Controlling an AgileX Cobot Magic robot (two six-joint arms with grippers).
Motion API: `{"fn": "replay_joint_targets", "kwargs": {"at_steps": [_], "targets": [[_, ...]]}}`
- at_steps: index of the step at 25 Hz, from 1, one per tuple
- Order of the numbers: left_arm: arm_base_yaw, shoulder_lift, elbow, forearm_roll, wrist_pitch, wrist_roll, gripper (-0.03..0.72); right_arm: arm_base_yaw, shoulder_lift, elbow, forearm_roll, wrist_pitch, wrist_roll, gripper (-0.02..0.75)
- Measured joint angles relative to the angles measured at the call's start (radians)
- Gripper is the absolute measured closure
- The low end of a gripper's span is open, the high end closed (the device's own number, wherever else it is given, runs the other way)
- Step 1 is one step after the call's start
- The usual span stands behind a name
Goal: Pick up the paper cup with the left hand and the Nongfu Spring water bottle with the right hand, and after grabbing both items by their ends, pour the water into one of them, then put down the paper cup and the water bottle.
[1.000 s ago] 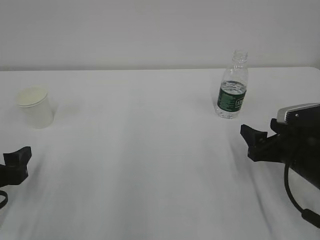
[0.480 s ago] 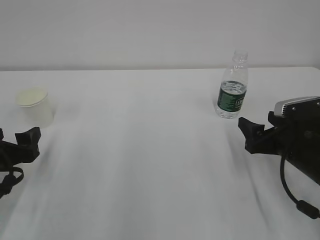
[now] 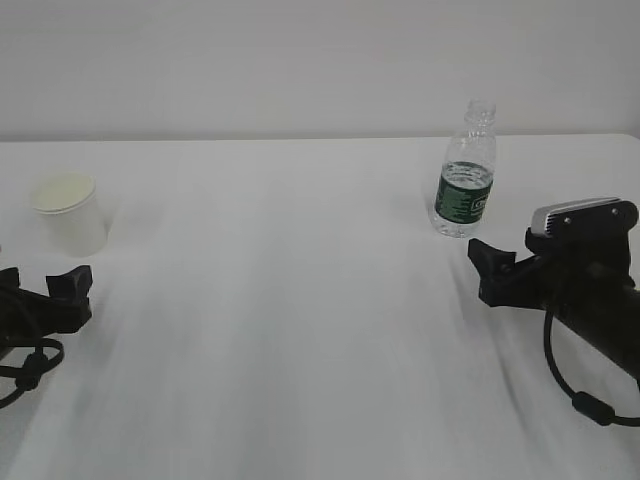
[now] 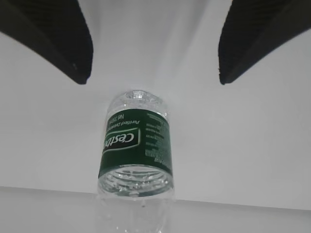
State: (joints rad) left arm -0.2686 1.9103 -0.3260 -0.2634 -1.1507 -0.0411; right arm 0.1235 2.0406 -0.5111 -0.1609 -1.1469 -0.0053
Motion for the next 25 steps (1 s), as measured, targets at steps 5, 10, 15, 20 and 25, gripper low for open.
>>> {"fn": "replay_joint_targets", "kwargs": {"at_steps": [5,10,15,20,25], "targets": [[0.000,0.000,-0.002,-0.002,0.000,0.000,0.059,0.000,0.052,-0.049,0.002,0.000,0.000,0.130],[0.000,0.000,-0.002,-0.002,0.000,0.000,0.067,0.000,0.068,-0.100,0.002,0.000,0.000,0.130],[0.000,0.000,-0.002,-0.002,0.000,0.000,0.069,0.000,0.068,-0.144,0.002,0.013,0.000,0.130],[0.000,0.000,-0.002,-0.002,0.000,0.000,0.076,0.000,0.086,-0.190,0.002,0.047,0.000,0.130],[0.000,0.000,-0.002,-0.002,0.000,0.000,0.080,0.000,0.131,-0.234,0.002,0.049,0.000,0.130]]}}
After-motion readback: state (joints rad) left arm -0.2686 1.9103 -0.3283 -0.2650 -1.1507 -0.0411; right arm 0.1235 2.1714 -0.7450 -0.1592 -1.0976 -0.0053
